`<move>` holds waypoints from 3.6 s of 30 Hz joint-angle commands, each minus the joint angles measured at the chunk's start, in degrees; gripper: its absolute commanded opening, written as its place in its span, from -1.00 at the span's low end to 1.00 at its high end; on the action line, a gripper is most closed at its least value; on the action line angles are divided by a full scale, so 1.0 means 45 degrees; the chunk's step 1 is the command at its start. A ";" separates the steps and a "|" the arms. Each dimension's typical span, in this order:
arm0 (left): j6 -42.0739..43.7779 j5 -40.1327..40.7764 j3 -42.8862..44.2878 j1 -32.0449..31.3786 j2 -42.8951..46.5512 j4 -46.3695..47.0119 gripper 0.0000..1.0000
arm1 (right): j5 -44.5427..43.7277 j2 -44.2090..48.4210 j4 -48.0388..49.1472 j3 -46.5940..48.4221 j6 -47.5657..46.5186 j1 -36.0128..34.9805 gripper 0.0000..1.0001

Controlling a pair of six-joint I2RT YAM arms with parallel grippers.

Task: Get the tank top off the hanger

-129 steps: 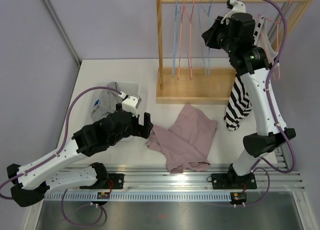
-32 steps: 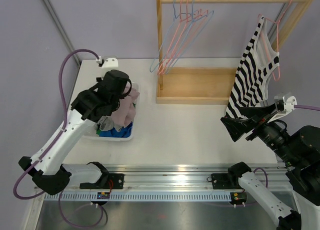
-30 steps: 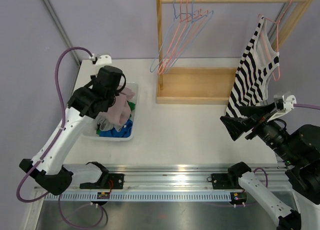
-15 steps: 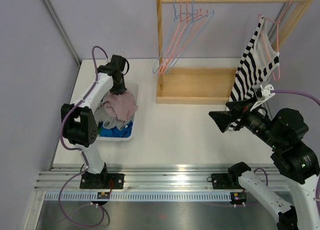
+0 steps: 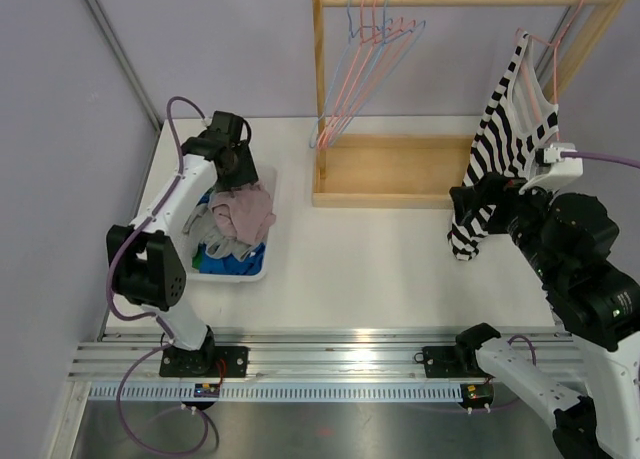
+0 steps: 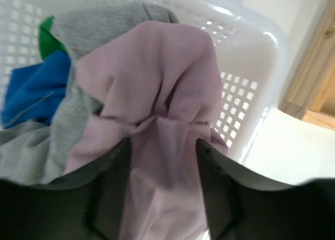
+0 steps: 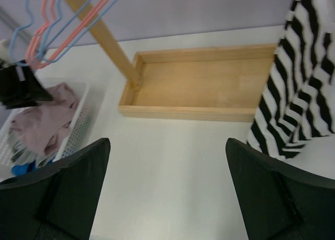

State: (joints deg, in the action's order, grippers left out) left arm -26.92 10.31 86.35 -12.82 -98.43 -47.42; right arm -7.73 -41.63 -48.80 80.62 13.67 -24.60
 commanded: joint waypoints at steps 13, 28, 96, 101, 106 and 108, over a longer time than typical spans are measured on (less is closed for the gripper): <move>0.0942 -0.1368 0.0230 0.0095 0.6205 -0.0538 0.98 | -0.8847 -0.4066 -0.1073 0.4328 -0.2470 0.0017 0.99; 0.1957 -0.3930 -0.7058 -0.0686 1.4079 0.2646 0.98 | -0.5100 -0.9123 -0.1500 1.0088 -0.4347 0.3473 0.94; 0.2037 -0.3759 -0.5675 -0.3710 1.2930 0.2881 0.98 | 0.6731 -0.5109 -0.1090 0.4532 -0.2201 0.6951 -1.00; 0.1530 -0.2349 -0.5106 -0.5916 1.2187 0.3251 0.98 | 0.8374 -0.2569 -0.1402 0.1094 -0.1671 0.6873 -1.00; 0.1099 -0.0790 -0.5067 -0.7499 1.1777 0.4423 0.98 | 0.9685 -0.0384 -0.1635 -0.1835 -0.1515 0.5143 -1.00; 0.1021 -0.0242 -0.5067 -0.7930 1.1563 0.4561 0.98 | 1.0016 -0.0048 -0.1948 -0.2249 -0.1553 0.4435 -1.00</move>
State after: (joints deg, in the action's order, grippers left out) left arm -20.73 2.57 61.25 -45.82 -45.65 -32.47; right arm 30.76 -44.69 -57.56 72.62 5.43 -0.30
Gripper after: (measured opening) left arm 0.987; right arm 0.033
